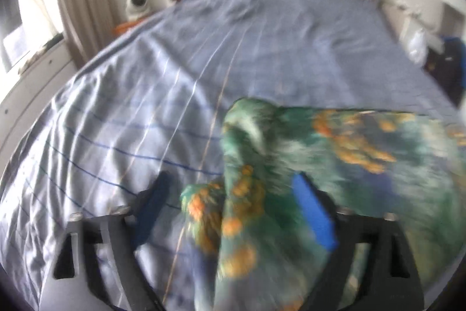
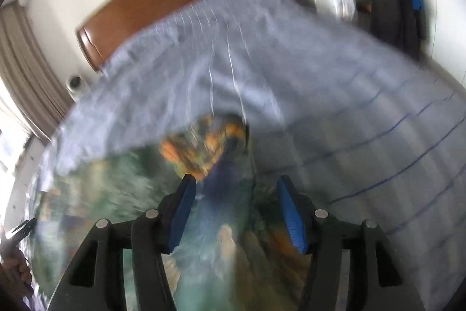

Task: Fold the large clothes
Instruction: 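Lift the hem with both tools and fold it up toward the collar, then release the hem and open both tools above the folded jacket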

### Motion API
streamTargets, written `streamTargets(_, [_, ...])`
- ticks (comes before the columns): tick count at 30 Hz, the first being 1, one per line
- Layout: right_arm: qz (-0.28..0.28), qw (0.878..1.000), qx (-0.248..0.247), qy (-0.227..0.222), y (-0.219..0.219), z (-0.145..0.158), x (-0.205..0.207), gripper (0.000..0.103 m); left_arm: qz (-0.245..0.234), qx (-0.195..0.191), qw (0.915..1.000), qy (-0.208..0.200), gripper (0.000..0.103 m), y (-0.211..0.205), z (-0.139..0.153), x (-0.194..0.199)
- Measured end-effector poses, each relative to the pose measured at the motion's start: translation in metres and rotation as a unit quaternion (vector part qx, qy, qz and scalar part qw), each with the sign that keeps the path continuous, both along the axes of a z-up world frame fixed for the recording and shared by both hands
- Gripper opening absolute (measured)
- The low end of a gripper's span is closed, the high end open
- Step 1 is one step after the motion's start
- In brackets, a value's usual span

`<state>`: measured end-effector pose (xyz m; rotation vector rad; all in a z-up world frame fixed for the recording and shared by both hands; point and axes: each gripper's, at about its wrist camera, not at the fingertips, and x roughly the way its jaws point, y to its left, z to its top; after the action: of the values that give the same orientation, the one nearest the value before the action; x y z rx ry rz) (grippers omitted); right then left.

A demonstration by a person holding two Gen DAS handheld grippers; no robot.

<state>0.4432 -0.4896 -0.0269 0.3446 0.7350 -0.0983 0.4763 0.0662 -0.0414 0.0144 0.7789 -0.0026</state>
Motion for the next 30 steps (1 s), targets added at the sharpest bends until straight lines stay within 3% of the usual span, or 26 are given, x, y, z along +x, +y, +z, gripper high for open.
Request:
streamTargets(2, [0.039, 0.999, -0.006, -0.016, 0.005, 0.022, -0.027, 0.058, -0.025, 0.001, 0.9996, -0.009, 0.1, -0.006, 0.004, -0.027])
streamTargets(4, [0.111, 0.993, 0.024, -0.016, 0.019, 0.028, -0.057, 0.057, -0.046, 0.017, 0.9986, 0.019, 0.101, -0.016, -0.012, -0.043])
streamTargets(5, [0.141, 0.989, 0.043, -0.009, 0.026, 0.024, -0.069, 0.058, -0.05, 0.043, 0.9969, 0.044, 0.101, -0.021, -0.031, -0.051])
streamTargets(7, [0.184, 0.98, 0.069, 0.03, 0.04, 0.001, -0.091, 0.058, -0.044, 0.067, 0.9953, 0.055, 0.101, -0.025, -0.046, -0.061])
streamTargets(8, [0.186, 0.979, 0.057, 0.058, 0.044, -0.014, -0.098, 0.057, -0.037, 0.061, 0.9962, 0.051, 0.101, -0.022, -0.044, -0.07])
streamTargets(9, [0.179, 0.98, 0.031, 0.077, 0.046, -0.027, -0.103, 0.048, -0.027, 0.048, 0.9973, 0.049, 0.1, -0.019, -0.036, -0.08])
streamTargets(11, [0.15, 0.987, -0.023, 0.06, 0.042, -0.029, -0.122, 0.043, -0.026, 0.036, 0.9981, 0.043, 0.1, -0.015, -0.017, -0.099])
streamTargets(14, [0.082, 0.992, -0.09, 0.03, 0.041, -0.005, -0.157, 0.062, -0.045, 0.052, 0.9974, 0.022, 0.1, -0.014, 0.012, -0.134])
streamTargets(18, [0.096, 0.991, -0.094, 0.011, 0.058, 0.011, -0.202, 0.065, -0.078, 0.053, 0.9952, 0.027, 0.101, -0.024, 0.026, -0.177])
streamTargets(22, [0.116, 0.987, -0.106, 0.025, 0.092, -0.001, -0.238, 0.065, -0.107, 0.022, 0.9926, 0.053, 0.101, -0.053, 0.009, -0.225])
streamTargets(26, [0.111, 0.987, -0.11, 0.031, 0.124, -0.025, -0.277, 0.068, -0.127, 0.025, 0.9899, 0.058, 0.101, -0.093, -0.025, -0.265])
streamTargets(30, [0.092, 0.989, -0.11, 0.027, 0.141, -0.042, -0.307, 0.075, -0.13, 0.025, 0.9899, 0.05, 0.101, -0.117, -0.053, -0.28])
